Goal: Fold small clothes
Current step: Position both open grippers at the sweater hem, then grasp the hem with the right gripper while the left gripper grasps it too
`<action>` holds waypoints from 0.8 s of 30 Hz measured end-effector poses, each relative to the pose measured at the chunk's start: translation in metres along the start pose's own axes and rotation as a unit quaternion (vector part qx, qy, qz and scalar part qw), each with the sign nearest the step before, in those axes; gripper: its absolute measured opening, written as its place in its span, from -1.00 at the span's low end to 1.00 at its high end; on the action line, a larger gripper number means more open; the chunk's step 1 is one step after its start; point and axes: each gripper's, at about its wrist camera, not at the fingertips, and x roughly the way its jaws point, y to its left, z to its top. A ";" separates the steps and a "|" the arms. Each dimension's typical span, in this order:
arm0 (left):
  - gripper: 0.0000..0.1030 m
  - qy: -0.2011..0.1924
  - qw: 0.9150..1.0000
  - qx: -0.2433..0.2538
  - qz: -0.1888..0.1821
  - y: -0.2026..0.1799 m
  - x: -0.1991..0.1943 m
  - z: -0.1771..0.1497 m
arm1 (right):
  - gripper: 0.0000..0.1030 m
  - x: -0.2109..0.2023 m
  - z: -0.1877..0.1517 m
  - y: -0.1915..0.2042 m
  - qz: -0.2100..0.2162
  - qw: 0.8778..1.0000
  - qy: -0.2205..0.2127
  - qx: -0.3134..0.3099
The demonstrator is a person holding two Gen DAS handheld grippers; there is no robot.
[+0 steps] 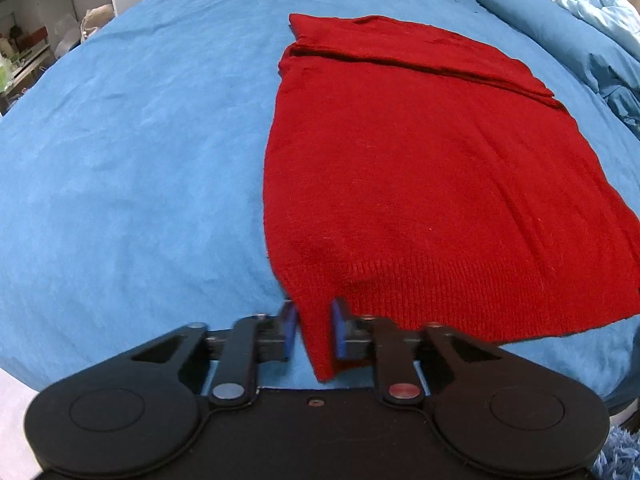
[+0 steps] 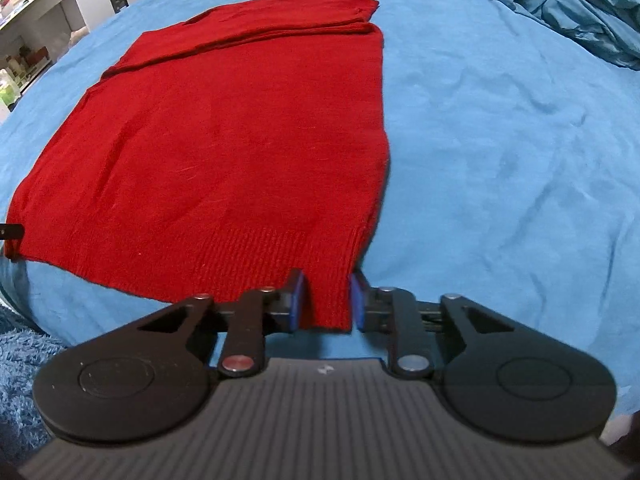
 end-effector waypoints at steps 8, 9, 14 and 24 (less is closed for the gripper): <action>-0.89 0.003 1.000 0.004 0.003 -0.006 -0.008 0.008 | -0.60 -0.001 0.009 -0.005 0.011 1.000 0.002 0.003; -0.89 0.000 1.000 0.003 0.002 -0.006 -0.011 0.010 | -0.60 -0.005 0.011 -0.006 0.014 1.000 -0.002 0.006; -0.89 -0.038 0.999 -0.009 -0.003 -0.006 -0.040 0.029 | -0.61 -0.028 0.027 -0.017 0.042 0.998 -0.027 0.041; -0.89 -0.131 0.990 -0.041 -0.018 -0.006 -0.078 0.102 | -0.61 -0.073 0.105 -0.029 0.074 0.989 -0.115 0.056</action>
